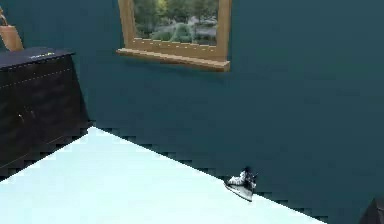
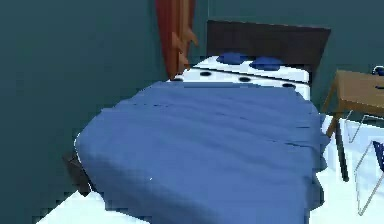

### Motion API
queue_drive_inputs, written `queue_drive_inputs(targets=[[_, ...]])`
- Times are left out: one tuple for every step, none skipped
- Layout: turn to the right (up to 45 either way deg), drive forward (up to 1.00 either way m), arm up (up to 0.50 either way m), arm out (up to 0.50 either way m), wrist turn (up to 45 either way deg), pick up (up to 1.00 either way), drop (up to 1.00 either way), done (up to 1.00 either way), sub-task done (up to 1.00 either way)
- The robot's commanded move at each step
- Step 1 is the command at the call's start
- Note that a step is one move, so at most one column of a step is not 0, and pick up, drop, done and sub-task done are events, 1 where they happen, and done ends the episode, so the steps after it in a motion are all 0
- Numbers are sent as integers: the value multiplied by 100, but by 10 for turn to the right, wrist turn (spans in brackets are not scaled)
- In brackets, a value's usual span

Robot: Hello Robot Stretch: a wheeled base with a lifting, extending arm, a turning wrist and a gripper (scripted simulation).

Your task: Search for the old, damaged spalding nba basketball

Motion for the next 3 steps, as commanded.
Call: queue_drive_inputs(targets=[[-450, 0, 0, 0, 0, 0, 0, 0, 0], [-270, 0, 0, 0, 0, 0, 0, 0, 0], [0, 10, 0, 0, 0, 0, 0, 0, 0]])
